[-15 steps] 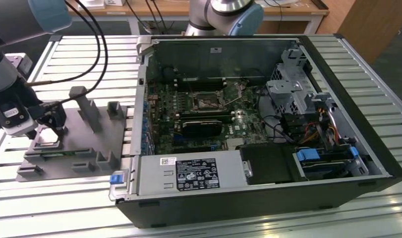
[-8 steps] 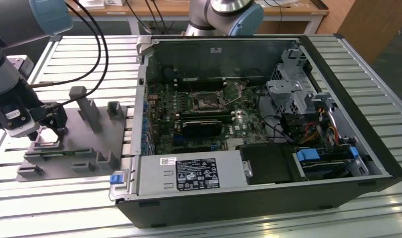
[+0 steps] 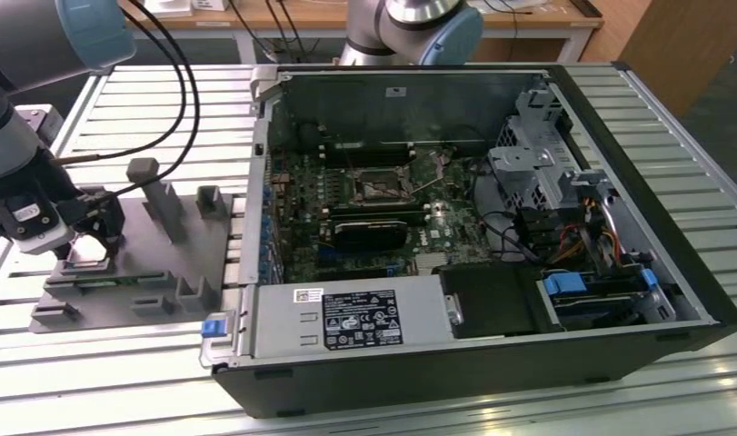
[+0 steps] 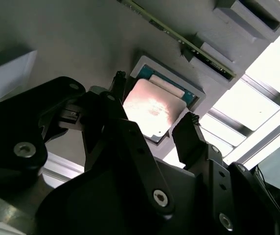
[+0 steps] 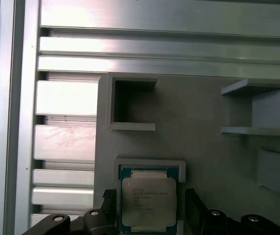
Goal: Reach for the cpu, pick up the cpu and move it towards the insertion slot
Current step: 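Pick up the cpu and move it towards the insertion slot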
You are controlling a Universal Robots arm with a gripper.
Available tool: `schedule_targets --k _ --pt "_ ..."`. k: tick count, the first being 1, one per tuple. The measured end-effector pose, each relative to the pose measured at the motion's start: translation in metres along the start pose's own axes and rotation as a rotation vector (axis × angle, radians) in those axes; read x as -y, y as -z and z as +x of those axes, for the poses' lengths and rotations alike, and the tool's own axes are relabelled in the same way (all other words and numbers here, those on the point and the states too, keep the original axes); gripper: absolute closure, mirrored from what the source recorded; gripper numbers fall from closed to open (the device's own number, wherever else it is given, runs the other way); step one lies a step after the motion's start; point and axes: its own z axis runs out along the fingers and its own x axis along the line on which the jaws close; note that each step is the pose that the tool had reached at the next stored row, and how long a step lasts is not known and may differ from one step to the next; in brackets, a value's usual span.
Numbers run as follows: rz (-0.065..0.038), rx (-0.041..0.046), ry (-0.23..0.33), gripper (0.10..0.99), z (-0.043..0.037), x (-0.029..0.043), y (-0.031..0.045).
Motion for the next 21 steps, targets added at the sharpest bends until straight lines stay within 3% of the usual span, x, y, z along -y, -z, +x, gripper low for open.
schedule_targets --k 5,6,14,21 --pt "0.000 0.0000 0.000 0.435 0.0000 0.0000 -0.0007" --pt "0.000 0.0001 0.000 0.506 0.0000 0.0000 -0.0008" --pt "0.000 0.0001 0.000 0.545 0.0000 0.0000 -0.0008" --pt "0.000 0.0001 0.000 0.545 -0.0001 -0.0002 0.0062"
